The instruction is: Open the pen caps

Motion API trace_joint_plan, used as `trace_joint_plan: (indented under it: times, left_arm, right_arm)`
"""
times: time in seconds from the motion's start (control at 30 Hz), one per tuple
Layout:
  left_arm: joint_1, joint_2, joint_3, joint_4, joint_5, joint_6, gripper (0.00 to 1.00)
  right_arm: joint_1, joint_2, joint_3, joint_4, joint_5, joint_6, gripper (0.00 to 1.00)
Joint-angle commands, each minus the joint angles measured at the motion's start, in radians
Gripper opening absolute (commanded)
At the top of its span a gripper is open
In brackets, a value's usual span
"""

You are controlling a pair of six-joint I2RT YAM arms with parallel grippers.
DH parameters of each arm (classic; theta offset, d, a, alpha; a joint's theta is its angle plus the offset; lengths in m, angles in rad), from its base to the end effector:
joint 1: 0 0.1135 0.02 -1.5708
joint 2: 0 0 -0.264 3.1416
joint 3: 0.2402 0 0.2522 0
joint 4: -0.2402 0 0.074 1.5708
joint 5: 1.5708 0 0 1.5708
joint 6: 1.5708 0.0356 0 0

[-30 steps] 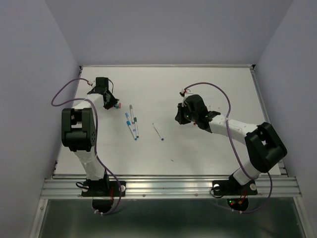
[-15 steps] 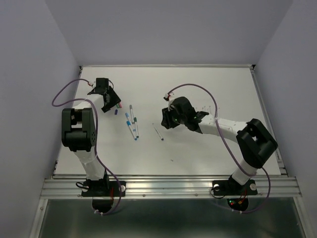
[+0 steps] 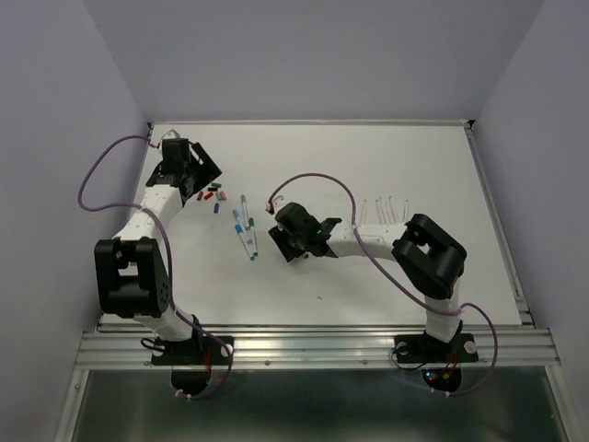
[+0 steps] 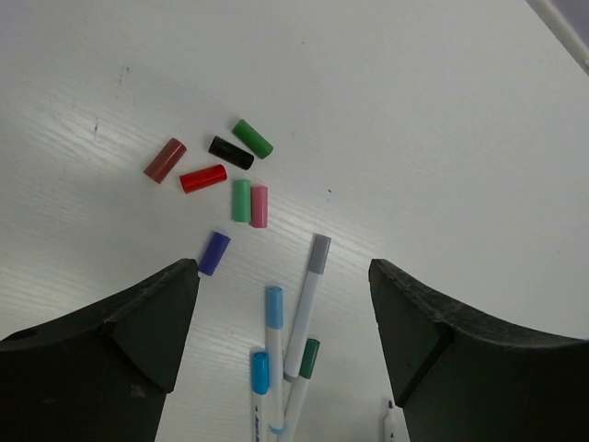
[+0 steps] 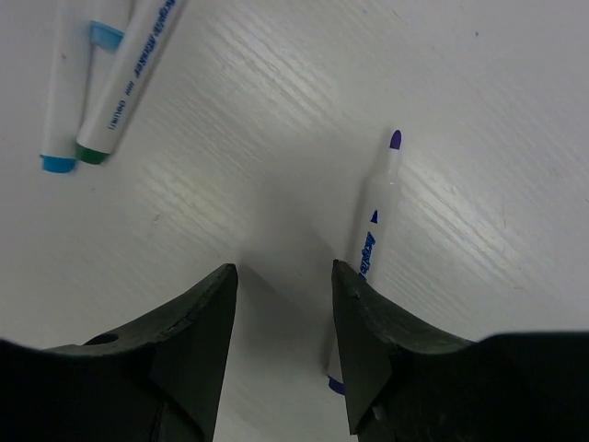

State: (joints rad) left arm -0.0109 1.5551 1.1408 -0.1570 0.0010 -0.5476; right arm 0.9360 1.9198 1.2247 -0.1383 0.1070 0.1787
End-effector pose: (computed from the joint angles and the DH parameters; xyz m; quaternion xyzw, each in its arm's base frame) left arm 0.3564 -0.0039 0.2745 -0.2325 0.8464 -0.1325 0.4605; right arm 0.2464 0.3282 0.1698 -0.3264 0.8726 0.1480 0.3318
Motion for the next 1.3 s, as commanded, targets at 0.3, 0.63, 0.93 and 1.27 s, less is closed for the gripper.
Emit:
trace_joint_plan:
  times: [0.3,0.63,0.93,1.27]
  left_arm:
    - [0.002,-0.021,-0.027,0.022,0.068,-0.002,0.86]
    - [0.0,-0.027,-0.033,0.028,0.091,0.0,0.86]
    - [-0.003,-0.032,-0.03,0.031,0.105,0.005,0.86]
    - [-0.061,-0.026,-0.055,0.05,0.131,-0.012,0.89]
  right_arm:
    - [0.009,0.013,0.002,-0.061,0.356,0.031,0.52]
    - [-0.065,0.1,0.104,-0.057,0.353,0.082,0.5]
    - [-0.16,0.128,0.144,-0.06,0.365,0.136,0.49]
    - [-0.229,0.01,-0.019,-0.061,0.427,0.16,0.49]
